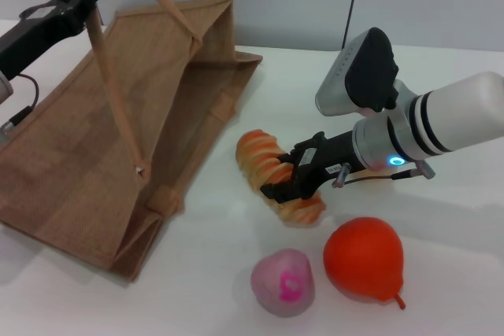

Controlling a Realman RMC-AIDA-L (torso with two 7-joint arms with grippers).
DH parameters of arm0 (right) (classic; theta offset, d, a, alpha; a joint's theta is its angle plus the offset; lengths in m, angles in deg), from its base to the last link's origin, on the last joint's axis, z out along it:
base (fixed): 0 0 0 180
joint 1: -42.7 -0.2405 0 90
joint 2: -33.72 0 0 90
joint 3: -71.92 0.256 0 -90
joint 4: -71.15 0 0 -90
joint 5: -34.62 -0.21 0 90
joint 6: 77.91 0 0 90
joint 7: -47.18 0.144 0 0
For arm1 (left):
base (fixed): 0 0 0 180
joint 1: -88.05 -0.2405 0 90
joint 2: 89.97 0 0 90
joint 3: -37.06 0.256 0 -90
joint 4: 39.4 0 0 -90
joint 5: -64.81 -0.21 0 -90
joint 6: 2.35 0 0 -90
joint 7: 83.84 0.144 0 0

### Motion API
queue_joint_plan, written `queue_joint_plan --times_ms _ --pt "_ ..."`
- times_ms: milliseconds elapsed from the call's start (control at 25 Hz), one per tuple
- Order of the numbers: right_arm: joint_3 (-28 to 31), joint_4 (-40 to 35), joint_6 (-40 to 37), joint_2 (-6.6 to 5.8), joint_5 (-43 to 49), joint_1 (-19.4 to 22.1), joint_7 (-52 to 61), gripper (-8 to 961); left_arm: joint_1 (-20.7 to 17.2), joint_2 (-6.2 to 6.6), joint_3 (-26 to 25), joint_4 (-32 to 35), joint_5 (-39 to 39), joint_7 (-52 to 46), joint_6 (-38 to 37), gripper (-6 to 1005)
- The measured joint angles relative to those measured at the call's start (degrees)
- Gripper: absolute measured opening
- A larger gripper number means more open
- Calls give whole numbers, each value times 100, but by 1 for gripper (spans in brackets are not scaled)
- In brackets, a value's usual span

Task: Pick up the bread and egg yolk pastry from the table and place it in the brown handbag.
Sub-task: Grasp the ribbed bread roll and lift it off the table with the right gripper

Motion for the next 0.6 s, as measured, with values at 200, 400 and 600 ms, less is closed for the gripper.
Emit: queue_joint_plan --times_ms 200,400,600 --pt "13 -9 -36 -11 1 13 -4 650 14 0 33 0 -13 0 26 119" --pt "20 -239 -332 0 -16 69 -7 623 50 0 35 0 -30 -3 157 119" --pt "26 -426 -580 9 -58 103 -7 568 76 0 48 0 -48 -25 228 118"
